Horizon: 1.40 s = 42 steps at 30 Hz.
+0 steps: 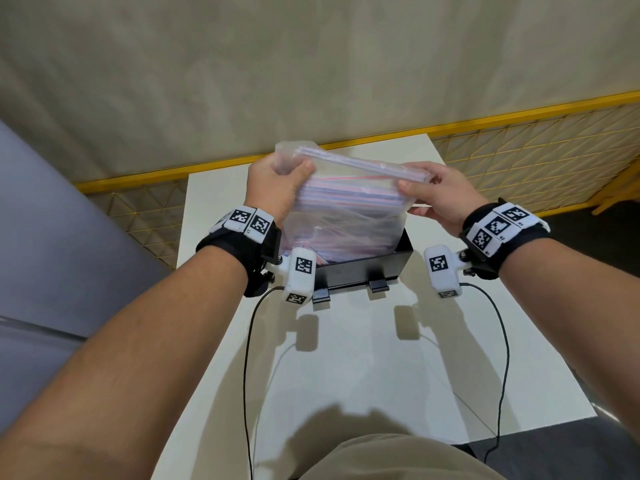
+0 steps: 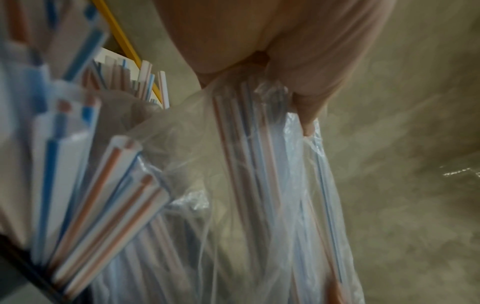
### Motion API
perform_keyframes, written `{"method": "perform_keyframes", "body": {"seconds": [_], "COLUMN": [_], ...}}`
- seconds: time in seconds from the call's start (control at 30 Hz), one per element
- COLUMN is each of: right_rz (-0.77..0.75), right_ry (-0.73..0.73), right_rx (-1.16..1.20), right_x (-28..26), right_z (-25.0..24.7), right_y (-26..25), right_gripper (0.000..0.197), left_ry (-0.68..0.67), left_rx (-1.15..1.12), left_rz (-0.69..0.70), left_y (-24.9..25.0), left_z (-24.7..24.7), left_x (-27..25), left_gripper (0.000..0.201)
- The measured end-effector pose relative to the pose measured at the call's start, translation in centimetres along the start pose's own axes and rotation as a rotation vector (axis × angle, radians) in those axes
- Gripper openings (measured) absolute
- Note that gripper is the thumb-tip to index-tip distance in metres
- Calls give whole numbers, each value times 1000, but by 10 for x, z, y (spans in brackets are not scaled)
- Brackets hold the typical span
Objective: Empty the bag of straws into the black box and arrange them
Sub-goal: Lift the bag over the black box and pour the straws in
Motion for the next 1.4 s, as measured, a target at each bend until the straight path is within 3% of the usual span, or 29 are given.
{"method": "perform_keyframes", "body": {"seconds": [0.17, 0.27, 0.33, 0.47, 0.63, 0.7, 0.87, 1.0, 1.13, 1.23, 1.27, 1.37, 1.4], "right_rz": [-1, 39, 73, 121, 140, 95, -122, -288, -362, -351, -343, -360, -357], "right_ry": [9, -6, -12, -14, -35, 6, 93, 35, -7, -137, -208, -236, -205], "right_rx": [-14, 14, 50, 109, 62, -49, -414, -729, -895, -991, -1075, -1238, -1225], "right_x": [-3, -5, -6, -6, -6, -5, -3, -4, -10, -17, -17, -16, -15], "right_z": [3, 4, 3, -2, -5, -8, -18, -5, 17, 44, 52, 63, 61], "right_y": [-2, -2, -3, -7, -10, -15, -32, -43, -47, -40, -33, -20, -20], "right_gripper": [18, 26, 21, 14, 14, 9, 20, 18, 47, 63, 60, 12, 25], "left_ry": [16, -3, 11, 5, 45, 32, 39, -6, -54, -58, -54, -88, -128], "left_rx": [-105, -52, -42, -108, -9, 59, 112, 176, 236, 207, 201, 205, 204], "left_rz": [-32, -63, -75, -105, -3, 21, 52, 128, 122, 135, 139, 131, 114], "left_y": [3, 4, 6, 6, 10, 8, 12, 20, 25, 30, 32, 34, 34], "left_z": [-5, -6, -7, -8, -10, -10, -14, -3, 9, 11, 11, 10, 11], "left_x": [-1, -5, -7, -5, -1, 2, 2, 2, 4, 0, -1, -4, -5], "left_gripper": [42, 27, 16, 16, 11, 14, 18, 25, 19, 35, 39, 41, 36]}}
Point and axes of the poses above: each hand's wrist, its own x-axis towards the middle knuckle, its own z-axis out of the palm, y = z × x, the point moved 8 cm from there along x, towards the middle knuckle, and after that the axes turned 12 degrees about x, right-handed, at the moved point
